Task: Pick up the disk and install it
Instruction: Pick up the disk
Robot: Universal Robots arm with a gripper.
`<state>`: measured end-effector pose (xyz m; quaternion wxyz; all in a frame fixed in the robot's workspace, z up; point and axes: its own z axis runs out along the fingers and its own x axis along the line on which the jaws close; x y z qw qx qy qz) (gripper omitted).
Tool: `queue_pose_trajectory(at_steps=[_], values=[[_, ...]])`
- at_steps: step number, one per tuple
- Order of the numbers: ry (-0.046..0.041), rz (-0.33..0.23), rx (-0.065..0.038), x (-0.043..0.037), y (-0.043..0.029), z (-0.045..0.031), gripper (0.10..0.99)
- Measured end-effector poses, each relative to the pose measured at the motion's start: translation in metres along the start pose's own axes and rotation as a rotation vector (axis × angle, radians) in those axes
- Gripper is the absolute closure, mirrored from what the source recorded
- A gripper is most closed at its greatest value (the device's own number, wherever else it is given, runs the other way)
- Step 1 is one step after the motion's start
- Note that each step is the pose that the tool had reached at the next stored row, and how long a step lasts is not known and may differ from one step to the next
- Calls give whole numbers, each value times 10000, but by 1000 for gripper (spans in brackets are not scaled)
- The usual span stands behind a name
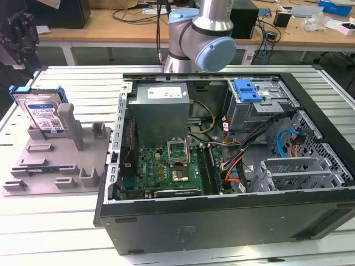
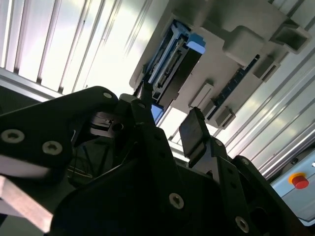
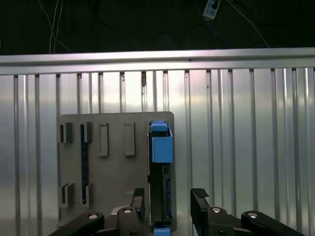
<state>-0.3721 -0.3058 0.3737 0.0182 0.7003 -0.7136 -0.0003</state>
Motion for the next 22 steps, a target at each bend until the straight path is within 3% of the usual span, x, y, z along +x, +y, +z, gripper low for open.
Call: queue_pose_trajectory(at_steps=[11, 22], values=[[12, -444, 13, 2, 236, 98, 588], [15, -524, 14, 4, 240, 113, 588]])
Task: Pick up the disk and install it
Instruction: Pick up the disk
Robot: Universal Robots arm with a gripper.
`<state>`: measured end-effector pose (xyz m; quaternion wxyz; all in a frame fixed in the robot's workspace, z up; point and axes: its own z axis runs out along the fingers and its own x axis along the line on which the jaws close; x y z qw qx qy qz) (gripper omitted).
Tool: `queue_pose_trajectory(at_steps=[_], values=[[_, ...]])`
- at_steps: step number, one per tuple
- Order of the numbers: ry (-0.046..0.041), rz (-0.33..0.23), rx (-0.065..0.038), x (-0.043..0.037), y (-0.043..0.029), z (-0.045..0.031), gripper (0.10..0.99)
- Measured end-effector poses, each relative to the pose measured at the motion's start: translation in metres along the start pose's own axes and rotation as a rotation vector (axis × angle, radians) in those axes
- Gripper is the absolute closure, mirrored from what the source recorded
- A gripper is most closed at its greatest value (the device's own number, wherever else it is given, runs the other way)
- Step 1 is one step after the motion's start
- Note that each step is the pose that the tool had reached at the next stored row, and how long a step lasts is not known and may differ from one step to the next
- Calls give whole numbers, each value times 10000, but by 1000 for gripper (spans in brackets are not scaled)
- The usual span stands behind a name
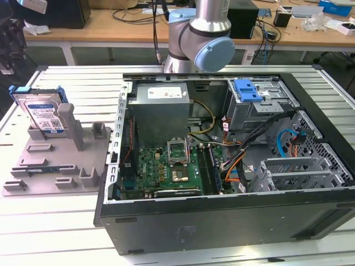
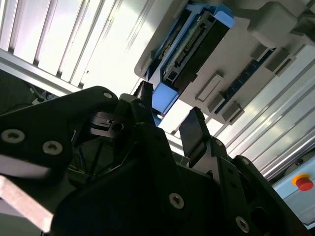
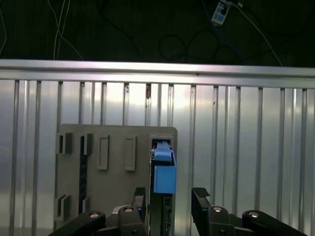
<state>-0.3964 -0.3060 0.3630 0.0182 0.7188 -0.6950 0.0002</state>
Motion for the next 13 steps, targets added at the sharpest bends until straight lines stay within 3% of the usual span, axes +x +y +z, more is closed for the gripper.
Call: queue_pose_trajectory(at_steps=[13], values=[[0, 0, -1, 3, -5, 106, 588]])
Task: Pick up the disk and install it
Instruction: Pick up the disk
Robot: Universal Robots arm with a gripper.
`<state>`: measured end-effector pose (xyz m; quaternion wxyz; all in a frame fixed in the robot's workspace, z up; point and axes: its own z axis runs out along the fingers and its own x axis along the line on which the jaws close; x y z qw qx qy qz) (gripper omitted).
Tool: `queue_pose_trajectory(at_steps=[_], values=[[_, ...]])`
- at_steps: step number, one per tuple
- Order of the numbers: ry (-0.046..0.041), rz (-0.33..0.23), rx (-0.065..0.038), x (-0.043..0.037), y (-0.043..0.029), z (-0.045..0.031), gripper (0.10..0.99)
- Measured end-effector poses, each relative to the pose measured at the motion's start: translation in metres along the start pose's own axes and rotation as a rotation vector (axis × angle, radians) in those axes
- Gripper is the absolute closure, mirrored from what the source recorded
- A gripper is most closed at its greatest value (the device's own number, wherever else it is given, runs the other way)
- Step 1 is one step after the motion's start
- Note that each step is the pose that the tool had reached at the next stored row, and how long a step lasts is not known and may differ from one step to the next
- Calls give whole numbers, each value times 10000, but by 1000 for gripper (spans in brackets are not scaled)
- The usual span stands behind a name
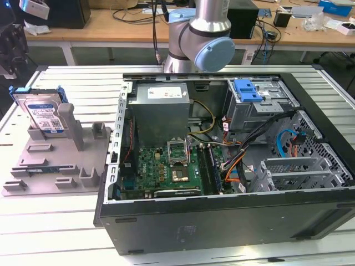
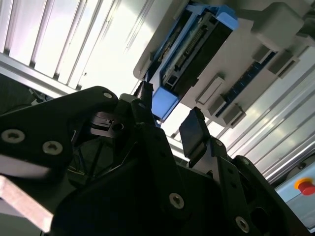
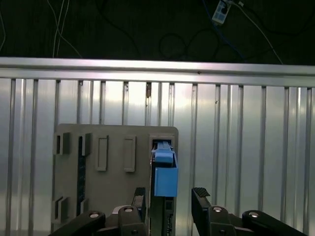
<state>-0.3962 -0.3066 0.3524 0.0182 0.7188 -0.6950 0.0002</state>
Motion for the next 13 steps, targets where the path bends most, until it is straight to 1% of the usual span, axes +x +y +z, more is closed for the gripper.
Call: queue_pose_trajectory(at_steps=[13], values=[[0, 0, 0, -3, 6, 129, 588]])
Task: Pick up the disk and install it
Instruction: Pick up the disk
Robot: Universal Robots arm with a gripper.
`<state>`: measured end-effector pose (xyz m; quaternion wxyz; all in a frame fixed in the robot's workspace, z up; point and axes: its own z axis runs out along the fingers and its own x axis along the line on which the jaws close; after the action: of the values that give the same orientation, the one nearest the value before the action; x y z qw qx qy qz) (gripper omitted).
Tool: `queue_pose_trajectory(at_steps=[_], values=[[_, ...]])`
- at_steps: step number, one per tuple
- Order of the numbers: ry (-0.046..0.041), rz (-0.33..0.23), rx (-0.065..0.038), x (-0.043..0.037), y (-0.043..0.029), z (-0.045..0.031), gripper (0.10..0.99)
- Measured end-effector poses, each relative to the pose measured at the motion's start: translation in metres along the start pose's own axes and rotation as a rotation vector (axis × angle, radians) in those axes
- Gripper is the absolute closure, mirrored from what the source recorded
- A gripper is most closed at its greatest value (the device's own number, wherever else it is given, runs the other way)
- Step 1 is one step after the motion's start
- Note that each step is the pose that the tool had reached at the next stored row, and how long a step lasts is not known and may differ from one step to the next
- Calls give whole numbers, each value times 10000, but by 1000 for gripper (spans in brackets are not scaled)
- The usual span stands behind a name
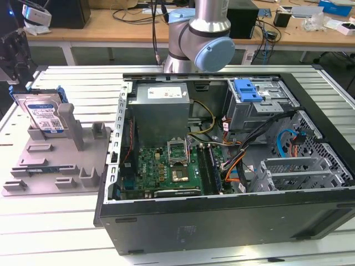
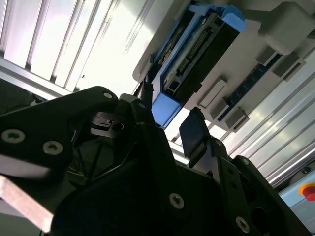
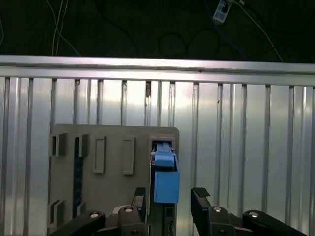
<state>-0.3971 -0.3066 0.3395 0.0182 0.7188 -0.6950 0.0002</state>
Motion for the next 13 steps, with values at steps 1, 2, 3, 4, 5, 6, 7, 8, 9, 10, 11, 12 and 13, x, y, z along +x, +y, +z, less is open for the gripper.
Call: queue_pose_trajectory(at_steps=[1, 2, 3, 4, 5, 6, 7, 8, 9, 10, 11, 12, 13], values=[[-1, 0, 0, 0, 4, 11, 588], [0, 0, 1, -1, 7, 18, 588], [0, 0, 0, -1, 8, 23, 588], [0, 0, -1, -1, 9, 28, 588], [1, 0, -3, -1, 9, 33, 588], [2, 0, -7, 0, 10, 40, 588], [2, 1, -13, 1, 12, 47, 588], [4, 0, -20, 3, 14, 57, 588], [5, 0, -26, 5, 15, 65, 588], [6, 0, -28, 6, 16, 70, 588], [5, 0, -31, 7, 17, 75, 588], [6, 0, -33, 9, 18, 85, 588], [6, 0, -33, 10, 18, 91, 588]])
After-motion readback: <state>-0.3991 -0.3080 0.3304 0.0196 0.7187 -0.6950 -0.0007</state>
